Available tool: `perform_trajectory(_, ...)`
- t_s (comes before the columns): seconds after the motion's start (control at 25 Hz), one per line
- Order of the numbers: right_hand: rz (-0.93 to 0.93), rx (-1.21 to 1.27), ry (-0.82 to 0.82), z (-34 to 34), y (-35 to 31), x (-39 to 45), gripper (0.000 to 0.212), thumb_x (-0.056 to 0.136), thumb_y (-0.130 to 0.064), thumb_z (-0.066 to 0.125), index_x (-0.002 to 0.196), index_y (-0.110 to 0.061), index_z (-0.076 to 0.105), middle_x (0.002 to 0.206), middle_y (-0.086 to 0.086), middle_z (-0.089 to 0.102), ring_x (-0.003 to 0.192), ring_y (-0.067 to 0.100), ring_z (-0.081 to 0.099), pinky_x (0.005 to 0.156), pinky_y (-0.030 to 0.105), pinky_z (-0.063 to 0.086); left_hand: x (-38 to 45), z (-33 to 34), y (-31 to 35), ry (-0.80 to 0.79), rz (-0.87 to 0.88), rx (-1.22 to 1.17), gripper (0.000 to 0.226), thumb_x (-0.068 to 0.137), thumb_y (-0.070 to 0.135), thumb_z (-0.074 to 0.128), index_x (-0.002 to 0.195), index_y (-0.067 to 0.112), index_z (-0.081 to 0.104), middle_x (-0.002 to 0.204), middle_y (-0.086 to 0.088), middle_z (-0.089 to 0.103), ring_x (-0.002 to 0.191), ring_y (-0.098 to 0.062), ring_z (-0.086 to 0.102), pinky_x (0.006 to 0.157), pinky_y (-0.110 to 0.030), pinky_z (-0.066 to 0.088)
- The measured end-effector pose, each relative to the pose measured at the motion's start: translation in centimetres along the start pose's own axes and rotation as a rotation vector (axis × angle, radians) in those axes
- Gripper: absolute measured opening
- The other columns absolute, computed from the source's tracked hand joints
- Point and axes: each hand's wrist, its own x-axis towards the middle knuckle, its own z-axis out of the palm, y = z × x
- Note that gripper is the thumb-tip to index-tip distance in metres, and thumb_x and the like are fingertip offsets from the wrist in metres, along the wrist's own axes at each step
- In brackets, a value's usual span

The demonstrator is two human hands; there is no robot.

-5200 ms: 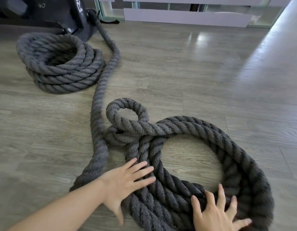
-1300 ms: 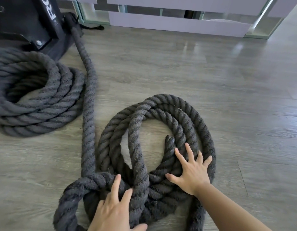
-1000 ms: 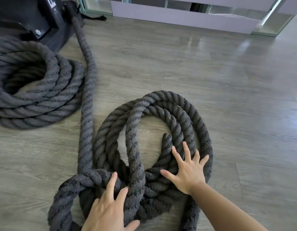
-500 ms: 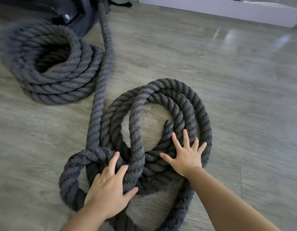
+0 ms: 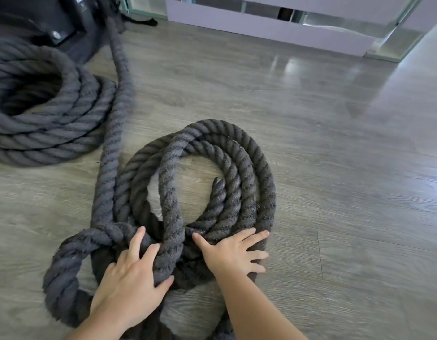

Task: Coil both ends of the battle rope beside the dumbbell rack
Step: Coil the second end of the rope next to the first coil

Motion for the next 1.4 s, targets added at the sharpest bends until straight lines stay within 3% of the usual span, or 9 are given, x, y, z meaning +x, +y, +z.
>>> perform_trajectory(0.44, -0.175, -0.088, 0.037, -0.3, 0.0, 1.8, 0.157, 0.053, -0.099, 0.05, 0.153, 0.0, -0.02, 0.156, 0.024, -0.035, 0.141, 0.056, 0.006, 0.109, 0.062, 0.024, 0.3, 0.1, 0.7, -0.008, -0.046, -0.05, 0.09, 0.068, 0.083, 0.048, 0.142, 0.034, 0.044, 0.164, -0.005, 0.006, 0.125, -0.024, 0.05, 0.089, -0.038, 0.048)
perform_trajectory(0.52, -0.216, -0.122, 0.063, -1.0, -0.1, 2.8, 0.156, 0.053, -0.1, 0.049, 0.154, -0.001, -0.02, 0.157, 0.023, -0.034, 0.141, 0.056, 0.006, 0.111, 0.061, 0.022, 0.7, -0.9, 0.4, -0.047, 0.055, -0.062, 0.095, 0.07, 0.089, 0.039, 0.149, 0.038, 0.031, 0.165, -0.006, 0.0, 0.135, -0.023, 0.038, 0.102, -0.037, 0.042)
perform_trajectory(0.64, -0.28, -0.155, 0.093, -2.1, -0.6, 4.6, 0.157, 0.051, -0.103, 0.045, 0.155, -0.004, -0.018, 0.159, 0.021, -0.031, 0.142, 0.055, 0.008, 0.113, 0.06, 0.023, 3.4, -4.6, -3.9, 0.101, 0.461, 0.132, 0.077, 0.079, 0.088, 0.034, 0.128, 0.035, 0.063, 0.143, 0.0, 0.053, 0.111, -0.018, 0.057, 0.085, -0.036, 0.053)
perform_trajectory(0.72, -0.306, -0.182, 0.106, -2.6, -1.1, 5.9, 0.158, 0.049, -0.105, 0.042, 0.155, -0.005, -0.018, 0.159, 0.02, -0.031, 0.142, 0.054, 0.009, 0.113, 0.06, 0.024, 6.8, -6.7, -8.3, 0.186, 0.602, 0.303, 0.072, 0.088, 0.08, 0.03, 0.122, 0.028, 0.067, 0.13, 0.002, 0.062, 0.102, -0.016, 0.059, 0.08, -0.035, 0.052)
perform_trajectory(0.8, -0.319, -0.205, 0.112, -3.0, -1.7, 6.7, 0.16, 0.046, -0.106, 0.041, 0.155, -0.006, -0.018, 0.159, 0.019, -0.031, 0.142, 0.053, 0.01, 0.112, 0.06, 0.025, 10.3, -8.9, -10.3, 0.081, 0.542, 0.321, 0.102, 0.075, 0.094, 0.031, 0.146, 0.022, 0.047, 0.153, -0.004, 0.044, 0.126, -0.018, 0.049, 0.099, -0.041, 0.045)
perform_trajectory(0.88, -0.341, -0.232, 0.127, -3.5, -2.3, 7.6, 0.161, 0.043, -0.106, 0.041, 0.156, -0.007, -0.016, 0.159, 0.018, -0.031, 0.142, 0.052, 0.013, 0.11, 0.059, 0.027, 13.4, -8.8, -10.5, -0.128, 0.516, 0.328, 0.132, 0.055, 0.103, 0.036, 0.16, 0.028, 0.006, 0.165, 0.002, -0.003, 0.147, -0.013, 0.011, 0.12, -0.043, 0.016)
perform_trajectory(0.96, -0.364, -0.251, 0.13, -4.3, -3.2, 8.7, 0.163, 0.04, -0.107, 0.042, 0.156, -0.007, -0.016, 0.16, 0.017, -0.03, 0.142, 0.052, 0.013, 0.111, 0.059, 0.027, 15.0, -6.6, -9.7, -0.291, 0.496, 0.342, 0.128, 0.059, 0.097, 0.043, 0.158, 0.034, -0.008, 0.158, 0.01, -0.023, 0.15, -0.014, -0.011, 0.123, -0.044, -0.003)
perform_trajectory(1.16, -0.455, -0.339, 0.064, -7.8, -7.3, 12.6, 0.164, 0.039, -0.102, 0.055, 0.156, -0.012, -0.017, 0.16, 0.014, -0.033, 0.146, 0.051, 0.007, 0.115, 0.06, 0.023, 14.0, -1.6, -9.1, -0.145, 0.234, -0.02, 0.106, 0.063, 0.09, 0.023, 0.156, 0.042, 0.008, 0.16, 0.016, -0.022, 0.152, -0.016, -0.01, 0.122, -0.041, -0.009)
perform_trajectory(1.4, -0.479, -0.462, -0.091, -12.2, -13.0, 16.8, 0.162, 0.044, -0.092, 0.067, 0.154, -0.018, -0.026, 0.156, 0.005, -0.044, 0.148, 0.05, -0.006, 0.117, 0.065, 0.017, 15.2, -0.9, -4.8, 0.001, 0.058, -0.113, 0.102, 0.064, 0.088, 0.017, 0.155, 0.041, 0.01, 0.166, 0.01, -0.01, 0.152, -0.019, -0.005, 0.122, -0.043, -0.006)
